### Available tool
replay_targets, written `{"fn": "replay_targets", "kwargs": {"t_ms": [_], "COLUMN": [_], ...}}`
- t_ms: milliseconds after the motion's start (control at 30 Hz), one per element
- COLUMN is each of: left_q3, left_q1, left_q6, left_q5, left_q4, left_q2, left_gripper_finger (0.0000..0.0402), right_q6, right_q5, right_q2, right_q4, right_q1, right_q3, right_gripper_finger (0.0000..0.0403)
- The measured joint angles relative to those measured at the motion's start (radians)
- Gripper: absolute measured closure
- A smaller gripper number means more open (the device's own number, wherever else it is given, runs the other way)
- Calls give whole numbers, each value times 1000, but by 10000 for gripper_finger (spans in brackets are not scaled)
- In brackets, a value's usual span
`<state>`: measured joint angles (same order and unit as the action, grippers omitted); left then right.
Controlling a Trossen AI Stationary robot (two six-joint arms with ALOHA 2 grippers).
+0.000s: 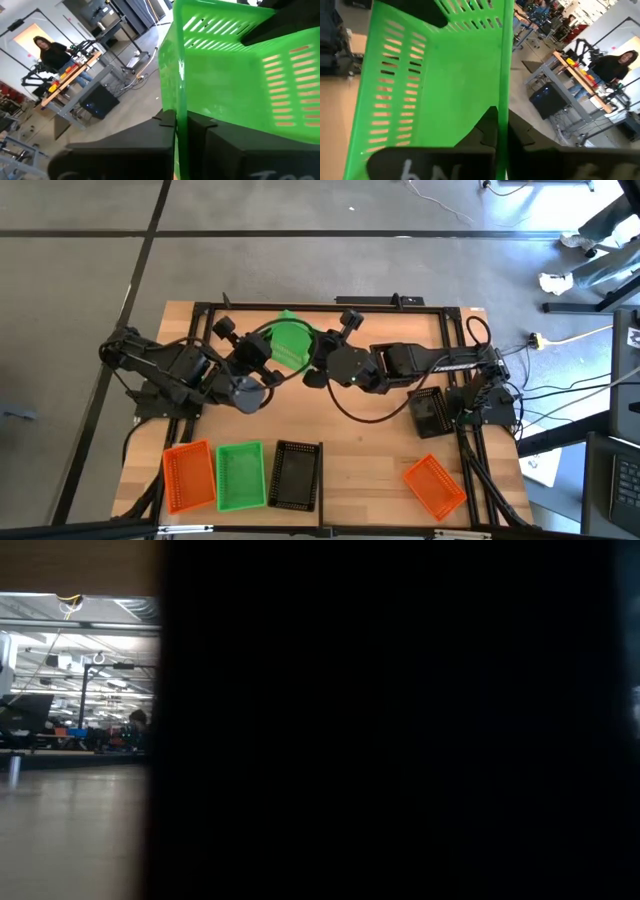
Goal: Stack baskets on shelf by color
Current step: Stack the green basket on top of the other green baskets on the shelf
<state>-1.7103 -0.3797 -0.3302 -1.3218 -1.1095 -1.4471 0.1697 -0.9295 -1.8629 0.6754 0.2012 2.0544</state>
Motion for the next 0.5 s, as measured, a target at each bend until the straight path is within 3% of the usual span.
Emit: {"fn": "replay_targets", "kwargs": {"t_ms": [500], "left_q3": [0], "left_q1": [0], "left_q6": [1], "left_q5": [70], "left_q4": [-1], "left_q2": [0], "left_gripper_finger": [402], "right_q6": [-78], "right_q5": [72], "right_q2": [0], "right_q4": [-27], "right_q1": [5], "right_q3": [0], "right_gripper_finger": [303]}}
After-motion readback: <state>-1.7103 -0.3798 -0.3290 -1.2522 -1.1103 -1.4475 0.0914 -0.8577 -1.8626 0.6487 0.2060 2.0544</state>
